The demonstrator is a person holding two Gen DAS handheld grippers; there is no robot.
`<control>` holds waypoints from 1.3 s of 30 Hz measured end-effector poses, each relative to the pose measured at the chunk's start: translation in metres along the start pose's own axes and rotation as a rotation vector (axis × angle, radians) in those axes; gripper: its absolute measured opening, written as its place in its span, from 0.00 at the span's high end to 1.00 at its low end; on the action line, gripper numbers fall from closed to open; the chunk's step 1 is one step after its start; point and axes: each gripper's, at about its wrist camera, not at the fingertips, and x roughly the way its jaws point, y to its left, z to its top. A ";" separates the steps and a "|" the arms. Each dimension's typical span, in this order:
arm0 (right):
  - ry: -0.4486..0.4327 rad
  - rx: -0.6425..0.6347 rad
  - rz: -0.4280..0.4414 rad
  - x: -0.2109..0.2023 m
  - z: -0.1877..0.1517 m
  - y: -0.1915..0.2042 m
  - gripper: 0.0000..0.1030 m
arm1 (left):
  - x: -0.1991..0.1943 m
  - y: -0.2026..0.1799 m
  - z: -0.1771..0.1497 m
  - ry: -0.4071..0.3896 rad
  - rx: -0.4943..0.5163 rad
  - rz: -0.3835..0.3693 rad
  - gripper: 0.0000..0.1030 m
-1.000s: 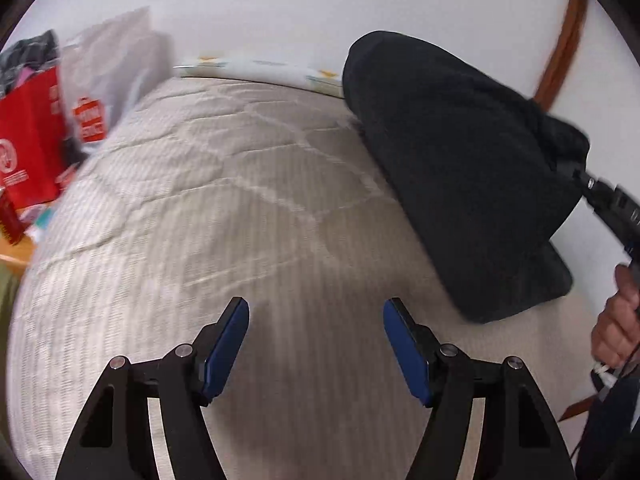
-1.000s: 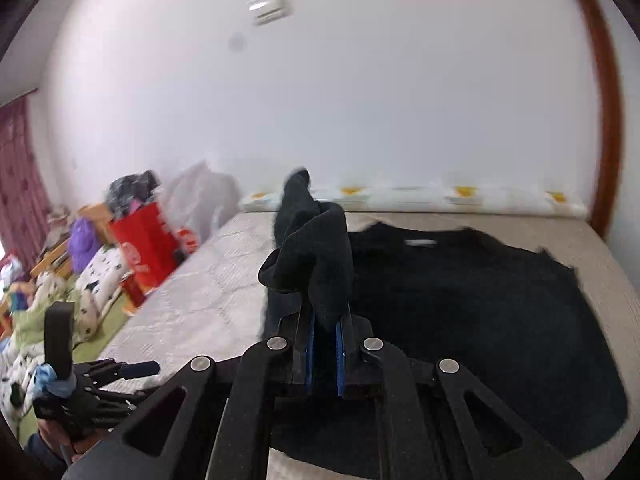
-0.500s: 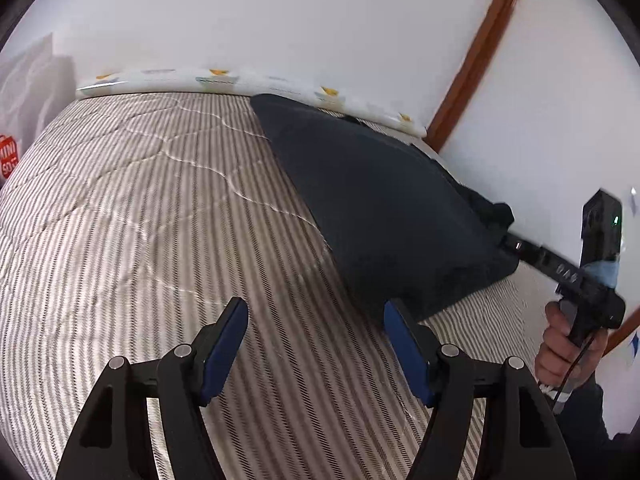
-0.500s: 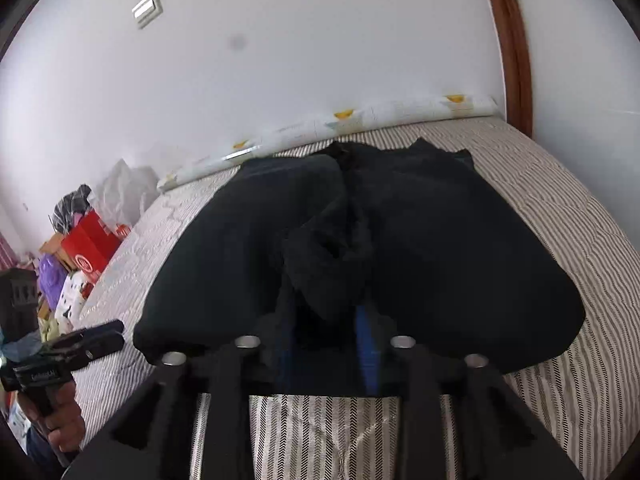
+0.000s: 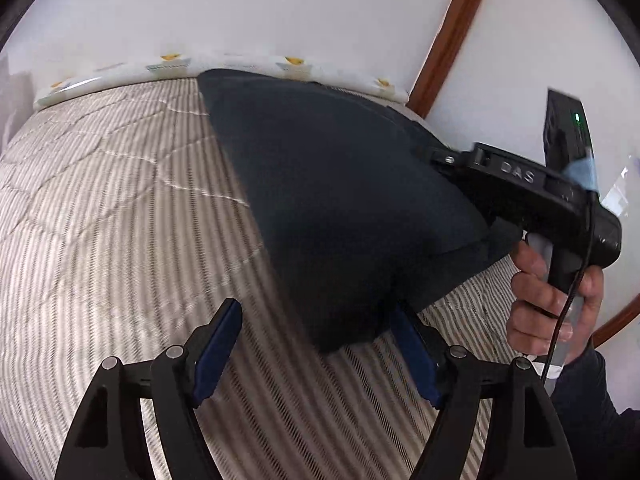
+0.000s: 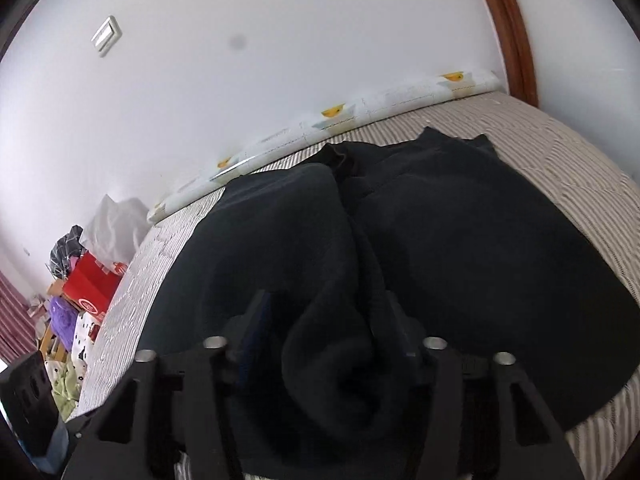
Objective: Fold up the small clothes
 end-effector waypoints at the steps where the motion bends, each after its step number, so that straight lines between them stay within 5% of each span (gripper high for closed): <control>1: 0.016 -0.001 -0.005 0.006 0.002 0.001 0.72 | 0.004 -0.003 0.002 0.004 0.002 0.003 0.27; 6: 0.015 -0.070 -0.029 0.007 0.015 0.005 0.86 | 0.011 -0.022 0.007 -0.011 0.080 0.071 0.27; 10: -0.127 -0.130 -0.030 -0.034 0.031 0.001 0.88 | 0.015 -0.032 0.009 -0.010 0.121 0.078 0.27; 17: -0.290 -0.130 -0.255 -0.089 0.038 -0.050 0.88 | 0.023 -0.055 0.016 -0.019 0.160 0.050 0.27; 24: -0.140 -0.002 -0.255 -0.080 0.011 -0.111 0.87 | 0.034 -0.068 0.019 -0.008 0.177 0.059 0.28; 28: -0.127 0.005 -0.281 -0.080 0.003 -0.112 0.74 | 0.034 -0.071 0.017 -0.010 0.155 0.071 0.28; 32: -0.084 0.039 -0.306 -0.078 0.002 -0.118 0.57 | 0.045 -0.073 0.027 -0.003 0.132 0.063 0.42; 39: -0.027 0.044 -0.323 -0.064 -0.001 -0.118 0.56 | 0.043 -0.079 0.031 -0.012 0.138 0.090 0.67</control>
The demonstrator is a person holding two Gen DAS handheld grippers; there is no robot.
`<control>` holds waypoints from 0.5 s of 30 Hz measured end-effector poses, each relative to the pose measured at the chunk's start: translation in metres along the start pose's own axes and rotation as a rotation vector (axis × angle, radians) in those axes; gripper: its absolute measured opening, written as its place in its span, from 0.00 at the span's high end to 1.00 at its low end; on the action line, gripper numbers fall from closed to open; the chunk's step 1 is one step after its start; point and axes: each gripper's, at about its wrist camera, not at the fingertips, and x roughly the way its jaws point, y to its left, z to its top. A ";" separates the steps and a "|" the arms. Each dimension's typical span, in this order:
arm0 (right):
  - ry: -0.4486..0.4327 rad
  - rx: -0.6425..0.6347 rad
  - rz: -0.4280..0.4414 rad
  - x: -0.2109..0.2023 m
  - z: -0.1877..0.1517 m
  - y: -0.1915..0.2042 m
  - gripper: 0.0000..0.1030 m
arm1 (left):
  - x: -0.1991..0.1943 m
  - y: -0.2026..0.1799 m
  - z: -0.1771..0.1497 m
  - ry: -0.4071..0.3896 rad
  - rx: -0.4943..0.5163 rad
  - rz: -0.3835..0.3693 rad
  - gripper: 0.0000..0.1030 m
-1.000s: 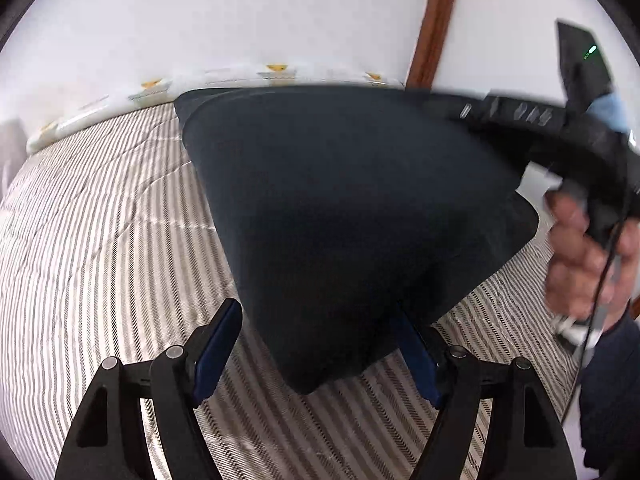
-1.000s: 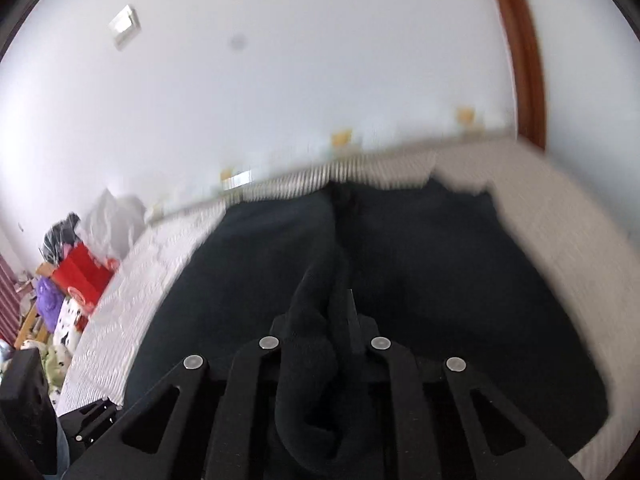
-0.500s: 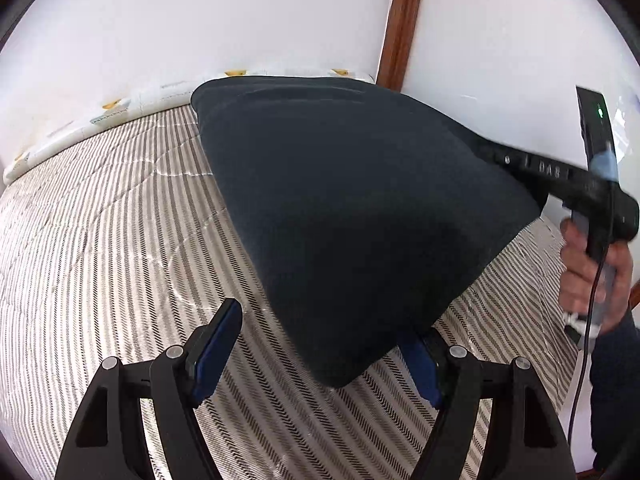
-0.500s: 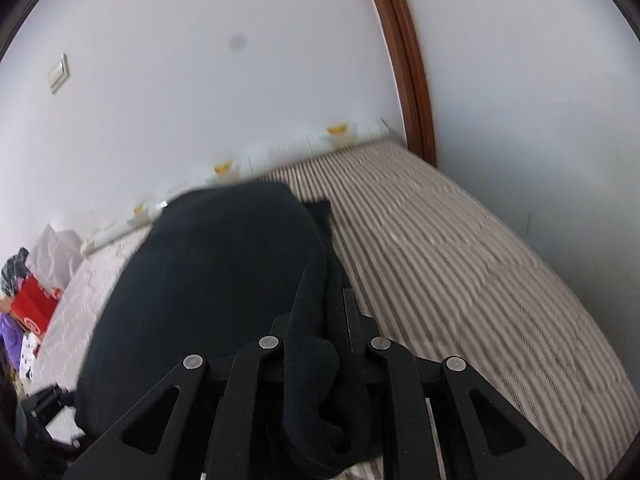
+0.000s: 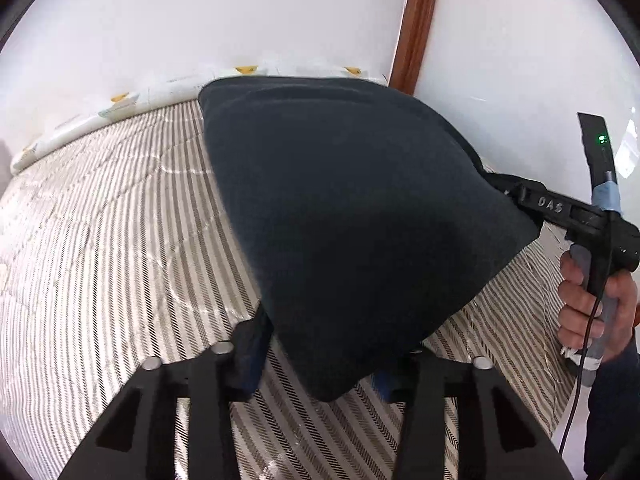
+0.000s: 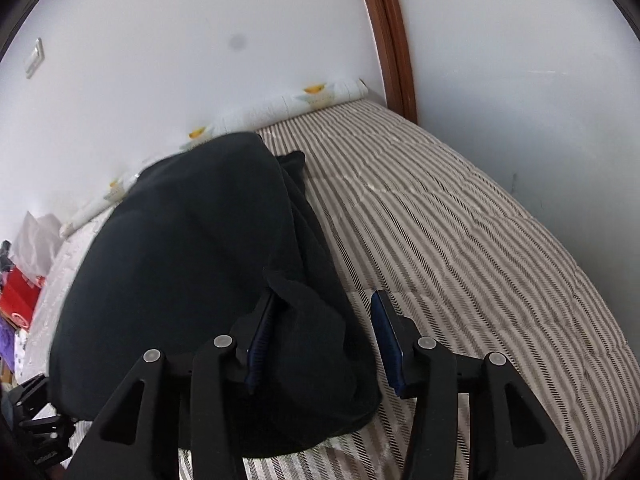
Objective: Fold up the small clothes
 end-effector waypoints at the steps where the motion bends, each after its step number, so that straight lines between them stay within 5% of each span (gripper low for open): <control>1: -0.001 -0.003 0.005 0.002 0.000 0.003 0.63 | -0.001 0.002 0.001 -0.005 -0.004 -0.007 0.70; 4: -0.020 -0.004 0.015 0.004 -0.001 0.013 0.75 | -0.006 0.009 0.003 -0.018 -0.023 -0.022 0.75; 15: -0.010 0.010 0.072 0.012 0.006 0.048 0.79 | -0.033 0.049 0.004 -0.070 -0.103 0.013 0.79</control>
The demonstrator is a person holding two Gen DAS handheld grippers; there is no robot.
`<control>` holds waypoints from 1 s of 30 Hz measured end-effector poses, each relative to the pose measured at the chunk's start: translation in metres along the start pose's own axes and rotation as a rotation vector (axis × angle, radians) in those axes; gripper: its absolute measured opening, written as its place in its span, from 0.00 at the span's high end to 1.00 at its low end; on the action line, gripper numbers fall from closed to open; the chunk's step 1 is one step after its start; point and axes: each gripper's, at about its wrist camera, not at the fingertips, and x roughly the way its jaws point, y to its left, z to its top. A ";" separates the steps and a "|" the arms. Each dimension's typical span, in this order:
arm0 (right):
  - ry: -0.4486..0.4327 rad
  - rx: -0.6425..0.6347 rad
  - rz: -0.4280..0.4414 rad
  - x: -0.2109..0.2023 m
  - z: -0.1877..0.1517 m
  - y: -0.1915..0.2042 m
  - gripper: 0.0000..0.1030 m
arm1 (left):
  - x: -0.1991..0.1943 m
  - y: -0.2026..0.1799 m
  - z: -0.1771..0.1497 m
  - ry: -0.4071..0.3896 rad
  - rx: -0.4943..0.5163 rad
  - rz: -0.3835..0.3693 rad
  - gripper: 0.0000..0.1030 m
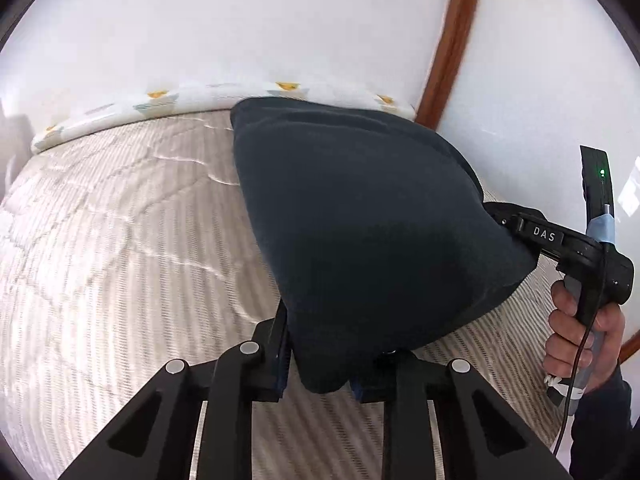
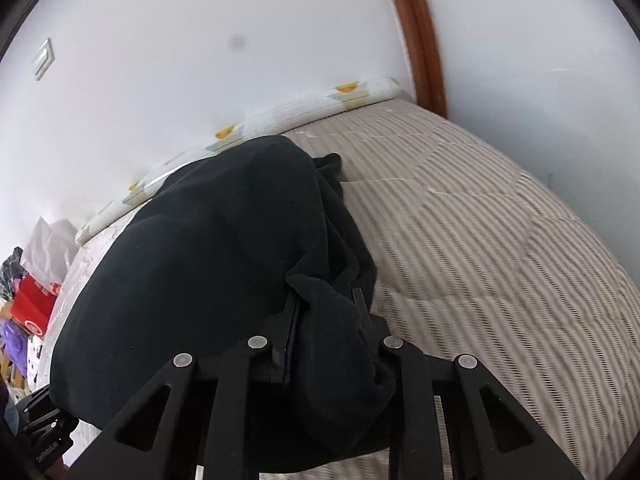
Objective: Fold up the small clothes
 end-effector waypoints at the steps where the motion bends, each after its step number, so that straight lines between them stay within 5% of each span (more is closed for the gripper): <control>1: 0.006 -0.008 0.008 0.003 0.001 0.009 0.79 | -0.004 0.008 0.000 -0.006 -0.009 0.011 0.79; 17: 0.079 -0.176 0.166 0.042 -0.010 0.153 0.79 | -0.064 0.127 -0.024 -0.032 -0.171 0.125 0.79; 30: 0.034 -0.180 0.190 -0.005 -0.017 0.125 0.77 | -0.055 0.118 -0.035 0.023 -0.138 0.153 0.71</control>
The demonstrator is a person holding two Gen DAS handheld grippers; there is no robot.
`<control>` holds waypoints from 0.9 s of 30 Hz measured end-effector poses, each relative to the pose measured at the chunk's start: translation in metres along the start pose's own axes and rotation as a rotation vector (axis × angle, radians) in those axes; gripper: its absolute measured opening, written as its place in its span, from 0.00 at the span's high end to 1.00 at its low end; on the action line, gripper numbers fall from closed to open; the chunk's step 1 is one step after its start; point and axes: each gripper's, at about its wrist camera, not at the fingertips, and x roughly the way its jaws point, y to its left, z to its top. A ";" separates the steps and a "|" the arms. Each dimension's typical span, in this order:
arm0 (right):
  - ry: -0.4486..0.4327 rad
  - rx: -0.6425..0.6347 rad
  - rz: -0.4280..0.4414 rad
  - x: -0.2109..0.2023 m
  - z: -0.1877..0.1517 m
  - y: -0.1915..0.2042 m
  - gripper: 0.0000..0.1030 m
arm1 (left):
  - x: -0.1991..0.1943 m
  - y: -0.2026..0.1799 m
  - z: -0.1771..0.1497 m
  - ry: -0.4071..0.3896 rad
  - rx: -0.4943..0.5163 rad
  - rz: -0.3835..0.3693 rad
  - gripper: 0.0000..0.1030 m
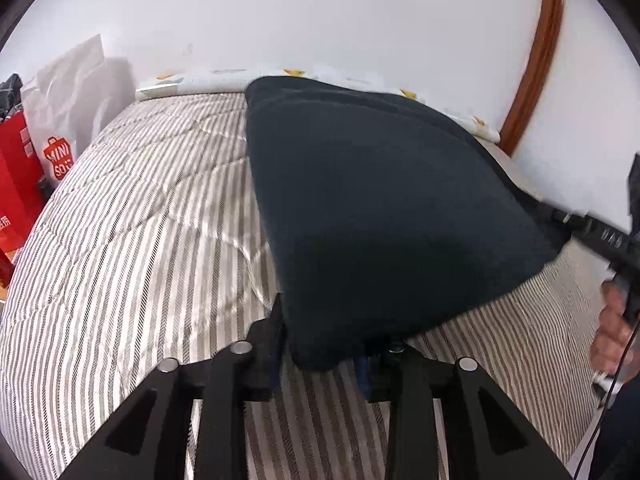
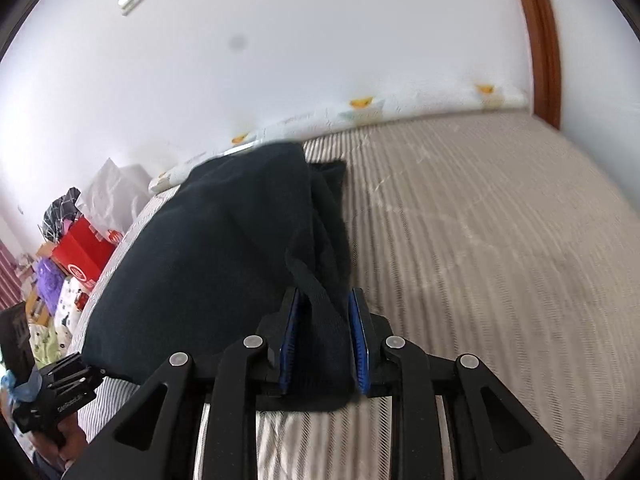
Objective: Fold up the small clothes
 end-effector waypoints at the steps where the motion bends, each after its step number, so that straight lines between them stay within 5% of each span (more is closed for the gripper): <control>1: -0.040 -0.016 -0.034 -0.013 0.001 0.003 0.75 | -0.001 -0.002 -0.002 0.009 0.017 -0.005 0.70; 6: -0.113 -0.139 -0.064 -0.036 -0.001 0.028 0.73 | -0.021 -0.009 -0.015 -0.012 0.044 -0.027 0.61; 15: -0.018 -0.209 -0.120 0.001 -0.036 0.032 0.73 | -0.063 -0.009 0.003 -0.113 0.028 -0.047 0.53; 20: -0.019 -0.208 -0.064 -0.020 -0.025 0.028 0.72 | -0.046 -0.006 0.028 -0.132 0.045 0.010 0.52; 27: -0.030 -0.155 -0.054 -0.008 0.004 0.019 0.64 | -0.006 0.000 0.015 -0.023 0.029 0.012 0.49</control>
